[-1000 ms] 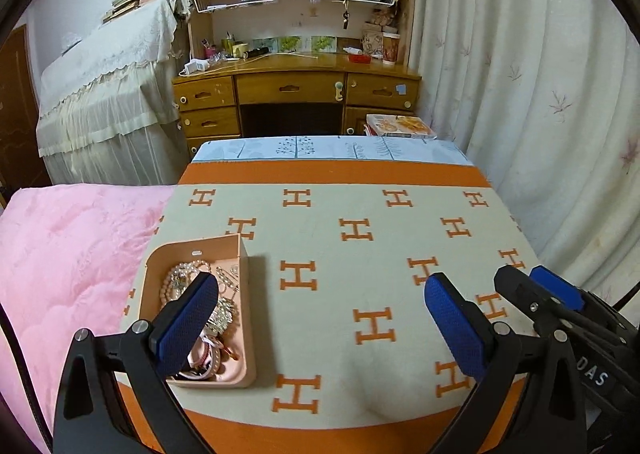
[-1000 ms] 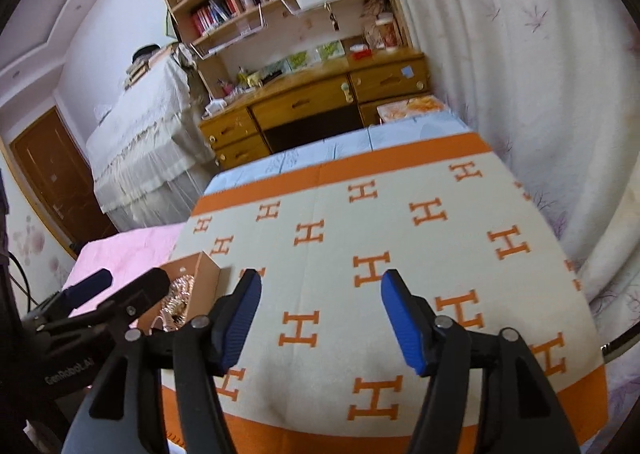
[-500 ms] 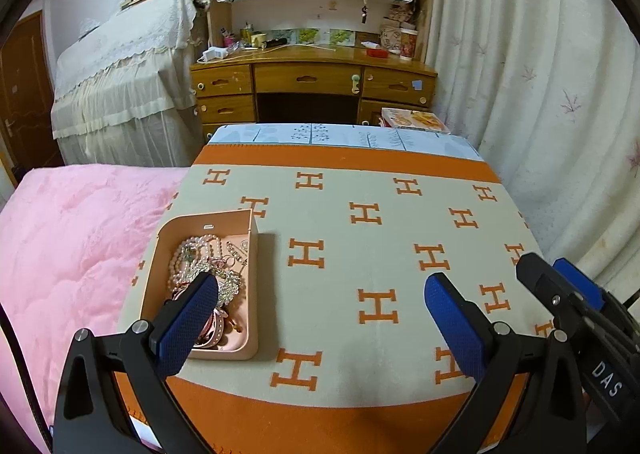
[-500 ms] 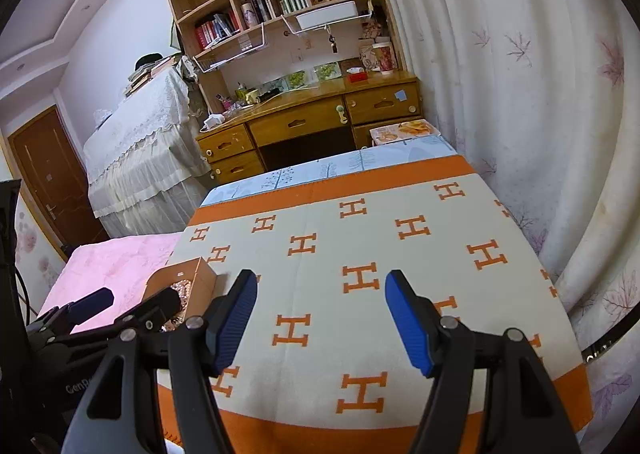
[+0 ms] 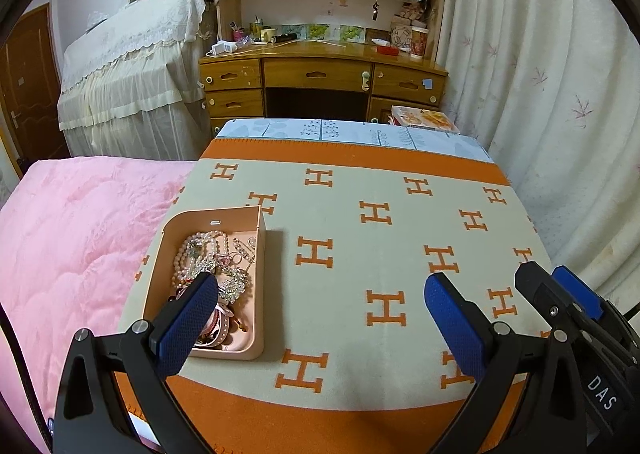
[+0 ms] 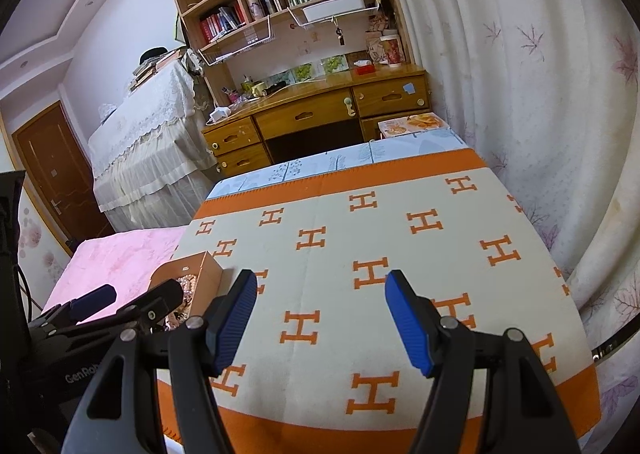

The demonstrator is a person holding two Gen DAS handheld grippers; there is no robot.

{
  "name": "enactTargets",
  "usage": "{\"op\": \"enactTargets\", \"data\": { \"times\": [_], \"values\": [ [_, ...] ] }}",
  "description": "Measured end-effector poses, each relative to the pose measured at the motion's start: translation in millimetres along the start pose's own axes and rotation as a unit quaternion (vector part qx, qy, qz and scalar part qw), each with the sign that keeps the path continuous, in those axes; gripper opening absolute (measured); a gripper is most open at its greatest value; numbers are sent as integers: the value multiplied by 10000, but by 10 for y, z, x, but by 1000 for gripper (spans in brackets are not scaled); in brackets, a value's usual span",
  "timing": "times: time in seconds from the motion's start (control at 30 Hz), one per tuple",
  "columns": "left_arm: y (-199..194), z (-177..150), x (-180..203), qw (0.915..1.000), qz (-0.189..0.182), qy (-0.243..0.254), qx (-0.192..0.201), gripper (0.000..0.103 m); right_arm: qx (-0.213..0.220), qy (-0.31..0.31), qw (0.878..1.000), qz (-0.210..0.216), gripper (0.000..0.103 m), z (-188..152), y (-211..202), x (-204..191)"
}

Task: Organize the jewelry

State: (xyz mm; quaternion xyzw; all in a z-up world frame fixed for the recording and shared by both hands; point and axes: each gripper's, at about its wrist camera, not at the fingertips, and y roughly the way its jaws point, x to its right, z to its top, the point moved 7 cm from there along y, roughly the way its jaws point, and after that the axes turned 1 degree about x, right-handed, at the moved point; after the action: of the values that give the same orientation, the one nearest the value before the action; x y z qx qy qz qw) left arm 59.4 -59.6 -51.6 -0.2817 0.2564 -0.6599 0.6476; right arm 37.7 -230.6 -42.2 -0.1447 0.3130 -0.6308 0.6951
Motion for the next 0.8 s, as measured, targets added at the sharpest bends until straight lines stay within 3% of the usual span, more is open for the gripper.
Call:
{"op": "enactTargets", "data": {
  "times": [0.8],
  "values": [
    [51, -66, 8, 9999, -14, -45, -126, 102, 129, -95, 9999, -59, 67, 14, 10, -12]
  ]
}}
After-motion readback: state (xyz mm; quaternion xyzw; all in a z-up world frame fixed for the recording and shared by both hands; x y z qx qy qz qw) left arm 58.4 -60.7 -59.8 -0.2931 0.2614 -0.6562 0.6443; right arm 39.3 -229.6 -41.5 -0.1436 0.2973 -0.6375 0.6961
